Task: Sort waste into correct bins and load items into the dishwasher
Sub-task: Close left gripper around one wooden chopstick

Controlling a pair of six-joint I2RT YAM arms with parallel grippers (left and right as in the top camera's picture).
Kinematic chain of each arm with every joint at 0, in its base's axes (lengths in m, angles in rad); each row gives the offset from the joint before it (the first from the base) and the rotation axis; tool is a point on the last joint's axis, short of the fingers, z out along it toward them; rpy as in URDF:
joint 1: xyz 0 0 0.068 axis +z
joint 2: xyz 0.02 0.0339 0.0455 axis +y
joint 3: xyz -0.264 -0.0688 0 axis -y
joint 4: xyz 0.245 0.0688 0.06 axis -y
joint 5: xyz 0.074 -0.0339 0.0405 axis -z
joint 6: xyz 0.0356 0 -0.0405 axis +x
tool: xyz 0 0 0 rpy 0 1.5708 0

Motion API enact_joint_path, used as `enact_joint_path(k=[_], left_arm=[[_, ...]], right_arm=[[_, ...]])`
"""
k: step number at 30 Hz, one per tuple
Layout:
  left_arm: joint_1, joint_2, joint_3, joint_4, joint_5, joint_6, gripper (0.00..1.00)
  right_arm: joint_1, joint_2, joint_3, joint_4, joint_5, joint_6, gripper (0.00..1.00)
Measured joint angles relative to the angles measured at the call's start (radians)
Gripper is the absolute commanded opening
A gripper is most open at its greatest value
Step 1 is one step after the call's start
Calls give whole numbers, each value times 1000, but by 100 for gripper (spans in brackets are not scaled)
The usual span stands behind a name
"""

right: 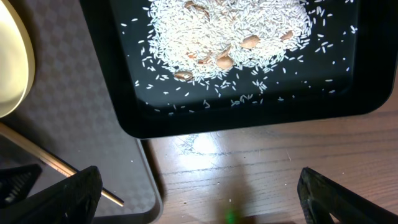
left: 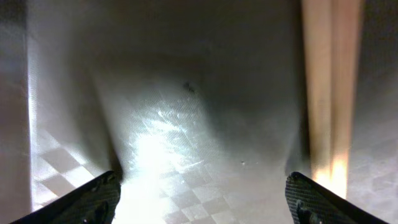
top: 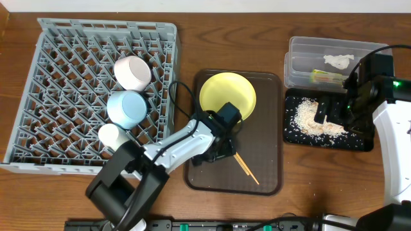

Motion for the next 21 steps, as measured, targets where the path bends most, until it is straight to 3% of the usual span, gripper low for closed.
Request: enact_joint_path(k=[8,21], left_arm=[[0,-52,0,23,-117,3,84],[-2,-11,0,94,-142,3,84]], right_arm=[[0,0,0,0,0,0,98],[0,0,0,0,0,0,98]])
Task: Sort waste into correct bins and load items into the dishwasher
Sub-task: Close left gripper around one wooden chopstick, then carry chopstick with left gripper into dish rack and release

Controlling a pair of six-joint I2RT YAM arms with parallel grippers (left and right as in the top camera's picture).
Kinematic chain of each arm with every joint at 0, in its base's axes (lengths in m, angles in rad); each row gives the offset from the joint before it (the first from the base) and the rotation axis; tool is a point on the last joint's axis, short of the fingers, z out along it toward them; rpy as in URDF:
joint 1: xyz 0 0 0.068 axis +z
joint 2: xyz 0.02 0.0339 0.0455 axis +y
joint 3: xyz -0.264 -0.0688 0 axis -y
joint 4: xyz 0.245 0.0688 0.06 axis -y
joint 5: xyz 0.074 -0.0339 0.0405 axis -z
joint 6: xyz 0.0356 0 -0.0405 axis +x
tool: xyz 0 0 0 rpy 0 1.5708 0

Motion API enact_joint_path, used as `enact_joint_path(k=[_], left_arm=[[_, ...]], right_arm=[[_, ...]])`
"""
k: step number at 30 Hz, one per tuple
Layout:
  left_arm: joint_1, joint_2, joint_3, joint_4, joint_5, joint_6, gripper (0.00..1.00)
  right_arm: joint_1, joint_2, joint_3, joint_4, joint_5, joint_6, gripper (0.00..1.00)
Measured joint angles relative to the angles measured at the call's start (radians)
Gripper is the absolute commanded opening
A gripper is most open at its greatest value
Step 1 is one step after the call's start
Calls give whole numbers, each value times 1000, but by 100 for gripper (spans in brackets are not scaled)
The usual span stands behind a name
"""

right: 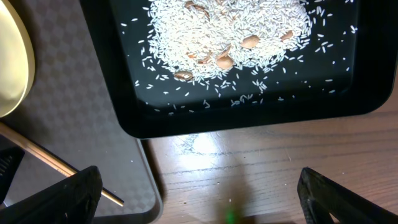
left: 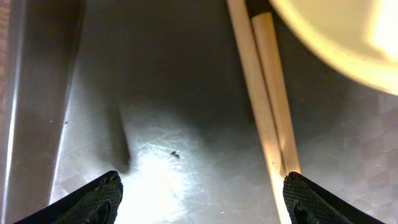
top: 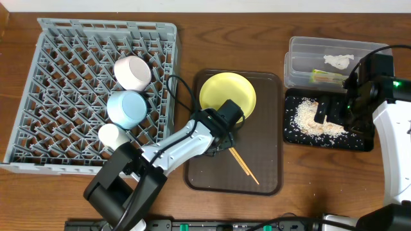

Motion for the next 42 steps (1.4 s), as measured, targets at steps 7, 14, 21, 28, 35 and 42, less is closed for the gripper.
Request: enact_joint_path(k=[7,14,21,28,35,42], left_arm=[[-20,7,0,21,-6,0,84],[-24,26,0,19,-7,0,84],[-26,33,3,6,-8,0,84],[-26,37,3,-64,7,1,59],[-26,37,3,-68,29,0,33],[-26,37,3,-50,29,-4,21]], right_arm=[[0,0,0,-2,0,0,98],[0,0,0,-3,0,0,98],[0,0,0,-3,0,0,98],[0,0,0,-3,0,0,98],[0,0,0,-3,0,0,98],[0,0,0,-5,0,0,98]])
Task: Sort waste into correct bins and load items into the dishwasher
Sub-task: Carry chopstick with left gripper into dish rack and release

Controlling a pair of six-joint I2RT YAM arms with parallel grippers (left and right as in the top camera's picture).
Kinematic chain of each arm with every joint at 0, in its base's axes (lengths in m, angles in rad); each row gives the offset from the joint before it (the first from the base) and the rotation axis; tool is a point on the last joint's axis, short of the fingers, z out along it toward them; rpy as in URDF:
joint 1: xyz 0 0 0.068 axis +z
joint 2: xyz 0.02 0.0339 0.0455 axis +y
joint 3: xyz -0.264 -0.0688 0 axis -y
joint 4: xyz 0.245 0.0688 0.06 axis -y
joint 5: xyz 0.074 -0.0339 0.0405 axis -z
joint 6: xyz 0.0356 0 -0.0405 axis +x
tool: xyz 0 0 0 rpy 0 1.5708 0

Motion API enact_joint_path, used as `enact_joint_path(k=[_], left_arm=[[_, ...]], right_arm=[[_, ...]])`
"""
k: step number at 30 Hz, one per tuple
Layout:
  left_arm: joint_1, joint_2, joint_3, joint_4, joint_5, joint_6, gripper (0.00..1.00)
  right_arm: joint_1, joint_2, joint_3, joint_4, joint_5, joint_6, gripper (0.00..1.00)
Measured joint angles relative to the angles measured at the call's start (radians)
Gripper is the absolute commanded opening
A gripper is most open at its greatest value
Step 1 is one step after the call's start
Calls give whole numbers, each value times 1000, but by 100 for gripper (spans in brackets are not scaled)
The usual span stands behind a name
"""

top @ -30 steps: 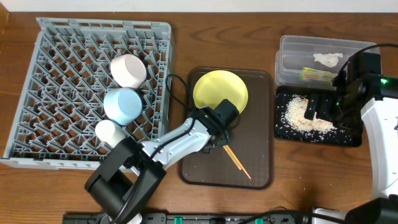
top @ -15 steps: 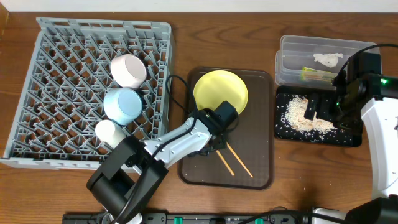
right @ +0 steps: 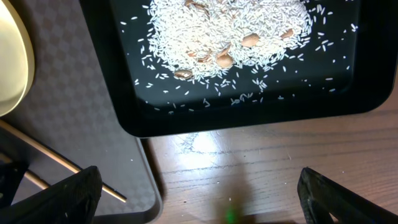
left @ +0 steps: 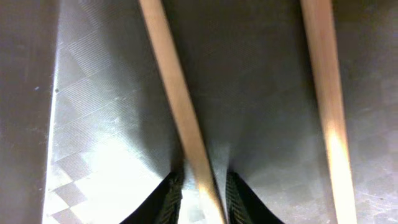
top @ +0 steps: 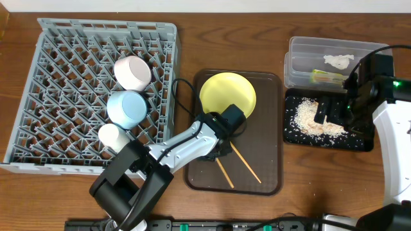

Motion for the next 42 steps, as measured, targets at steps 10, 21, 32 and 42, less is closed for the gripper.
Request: enact_joint_path(k=[10,21,32,42], left_arm=[[9,1,0,28,7,2,8],[68,-25,7,16,17,109,8],[247,-373,106,-185,17,434,8],[523,-390,225,-250,11,814,8]], right_arm=[[0,0,0,-5,0,0,98],[0,0,0,-9,0,0,98],[0,0,0,-8,0,0,98],[0,0,0,-8,0,0,98]])
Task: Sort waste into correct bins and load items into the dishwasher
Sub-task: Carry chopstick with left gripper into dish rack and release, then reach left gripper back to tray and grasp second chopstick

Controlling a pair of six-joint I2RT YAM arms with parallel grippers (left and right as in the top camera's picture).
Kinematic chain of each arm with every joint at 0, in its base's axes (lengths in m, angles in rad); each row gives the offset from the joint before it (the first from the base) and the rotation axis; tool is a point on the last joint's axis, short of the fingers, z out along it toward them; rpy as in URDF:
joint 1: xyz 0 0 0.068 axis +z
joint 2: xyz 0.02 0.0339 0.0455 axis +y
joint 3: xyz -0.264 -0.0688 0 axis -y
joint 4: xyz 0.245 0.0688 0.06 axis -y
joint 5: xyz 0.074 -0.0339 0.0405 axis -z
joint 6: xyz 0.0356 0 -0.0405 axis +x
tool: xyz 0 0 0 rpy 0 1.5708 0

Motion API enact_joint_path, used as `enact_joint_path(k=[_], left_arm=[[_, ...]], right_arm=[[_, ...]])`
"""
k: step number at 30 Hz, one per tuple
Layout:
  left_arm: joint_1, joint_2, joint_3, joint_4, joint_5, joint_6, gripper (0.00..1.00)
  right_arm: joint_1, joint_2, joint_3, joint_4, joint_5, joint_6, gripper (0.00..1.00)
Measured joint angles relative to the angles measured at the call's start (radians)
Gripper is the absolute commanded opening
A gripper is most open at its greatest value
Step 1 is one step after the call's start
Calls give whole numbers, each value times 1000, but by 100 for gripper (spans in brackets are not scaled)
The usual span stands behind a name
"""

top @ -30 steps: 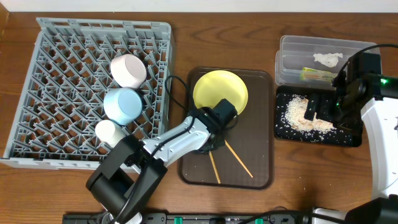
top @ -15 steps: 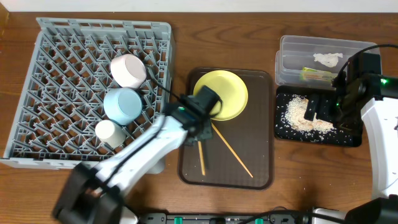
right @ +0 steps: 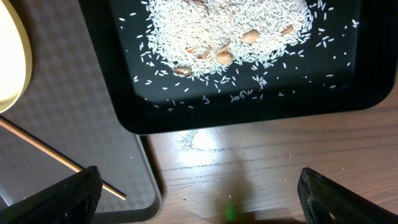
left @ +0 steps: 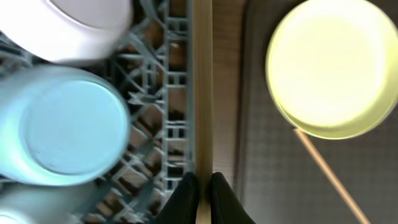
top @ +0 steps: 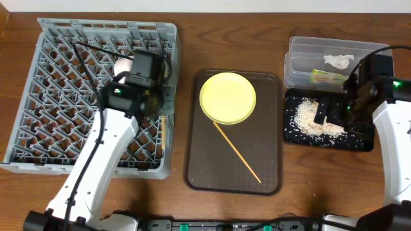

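Observation:
My left gripper [left: 201,191] is shut on a wooden chopstick [left: 202,93], which lies along the right rim of the grey dish rack [top: 77,29]; its lower part shows in the overhead view as the held chopstick [top: 162,136]. Beside it in the rack sit a blue cup [left: 62,127] and a white cup [left: 81,25]. A second chopstick [top: 236,152] lies on the brown tray [top: 270,173] below the yellow bowl [top: 228,97]. My right gripper [right: 202,205] stands open over the table, next to the black tray of rice [right: 230,37].
A clear container [top: 327,61] holding white and green scraps stands behind the black tray [top: 359,142]. The brown tray's right edge [right: 149,180] runs close to the black tray. A third, smaller white cup is hidden under my left arm.
My left gripper, then shut on one chopstick down on the brown tray, is now over the rack's right rim with that chopstick. The other chopstick stays on the tray. The right arm is unmoved.
My left gripper was open, low on the brown tray beside the paired chopsticks below the bowl, and remained open there a moment later. Then it was shut on one, with the two sticks apart. Now that stick is at the rack's right rim.

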Motion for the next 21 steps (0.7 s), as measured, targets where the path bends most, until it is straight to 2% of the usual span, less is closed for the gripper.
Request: enact_joint_path(k=[5,11,13,15,16,18,21], left_arm=[[63,45,1,23,0,68,8],[68,188,1,74,0,96,9],[69,225,1,84,0,101,14],[68,245,1,85,-1,105,26],[68,249,1,86,-1,113,36],[68,251,1,87,-1,111,47],[68,250,1,85,-1,106,49]], right_arm=[[0,0,0,2,0,0,98],[0,0,0,2,0,0,98],[0,0,0,2,0,0,98],[0,0,0,2,0,0,98],[0,0,0,2,0,0,99],[0,0,0,2,0,0,98],[0,0,0,2,0,0,98]])
